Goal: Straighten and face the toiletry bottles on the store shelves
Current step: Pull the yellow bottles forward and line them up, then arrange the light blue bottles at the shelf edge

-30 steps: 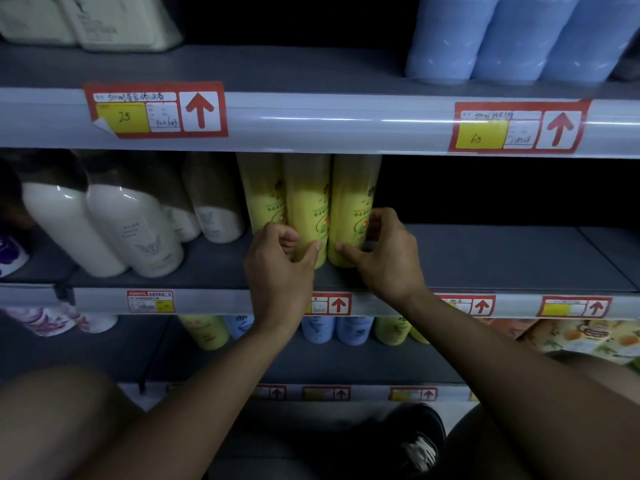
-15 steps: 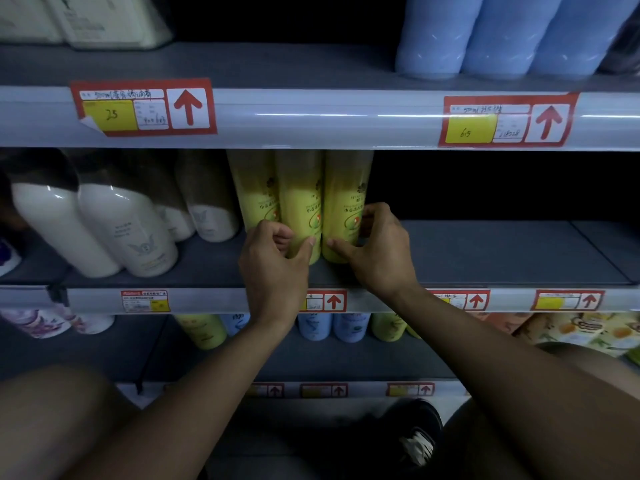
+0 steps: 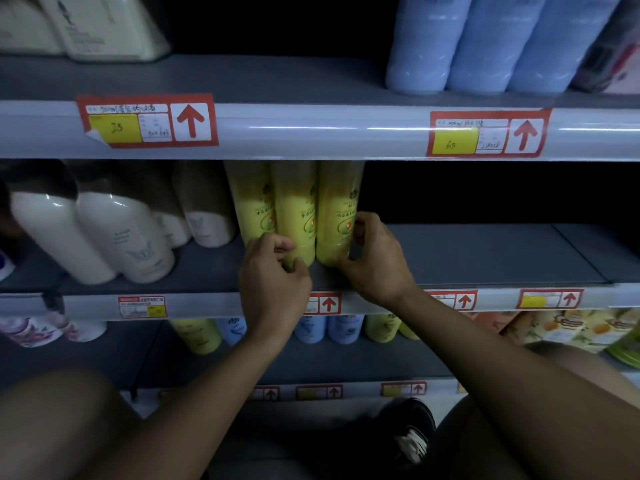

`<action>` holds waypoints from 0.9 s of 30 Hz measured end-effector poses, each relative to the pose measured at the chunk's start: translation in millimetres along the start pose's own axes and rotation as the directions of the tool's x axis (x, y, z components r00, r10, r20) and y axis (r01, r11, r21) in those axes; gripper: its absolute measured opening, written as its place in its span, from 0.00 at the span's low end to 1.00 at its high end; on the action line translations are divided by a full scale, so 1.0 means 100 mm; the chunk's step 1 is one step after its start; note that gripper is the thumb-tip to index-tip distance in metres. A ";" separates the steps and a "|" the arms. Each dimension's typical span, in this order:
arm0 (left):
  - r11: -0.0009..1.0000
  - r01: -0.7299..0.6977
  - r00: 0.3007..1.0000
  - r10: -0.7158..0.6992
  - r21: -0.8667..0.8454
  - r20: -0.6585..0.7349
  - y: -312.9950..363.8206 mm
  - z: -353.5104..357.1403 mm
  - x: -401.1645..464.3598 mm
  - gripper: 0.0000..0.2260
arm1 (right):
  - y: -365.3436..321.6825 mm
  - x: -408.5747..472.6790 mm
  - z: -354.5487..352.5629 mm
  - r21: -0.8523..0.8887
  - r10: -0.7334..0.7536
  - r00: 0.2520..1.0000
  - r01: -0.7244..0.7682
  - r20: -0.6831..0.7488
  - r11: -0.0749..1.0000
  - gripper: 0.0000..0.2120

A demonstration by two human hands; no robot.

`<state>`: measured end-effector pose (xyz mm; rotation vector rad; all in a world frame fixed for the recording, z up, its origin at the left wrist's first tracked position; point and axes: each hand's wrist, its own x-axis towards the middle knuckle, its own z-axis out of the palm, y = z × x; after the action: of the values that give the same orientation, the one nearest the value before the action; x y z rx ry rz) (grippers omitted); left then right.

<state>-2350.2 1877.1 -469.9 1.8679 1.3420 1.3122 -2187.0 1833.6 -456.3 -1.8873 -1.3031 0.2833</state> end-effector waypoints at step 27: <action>0.996 0.074 0.986 -0.066 -0.044 0.152 0.82 0.43 -0.17 0.10 | 0.52 -0.05 -0.68 -0.173 -0.176 0.979 0.192 0.106 0.966 0.06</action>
<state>-2276.6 1834.7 -428.9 1.8305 1.2744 1.1351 -2114.0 1789.1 -450.5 -1.9047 -1.6011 0.1572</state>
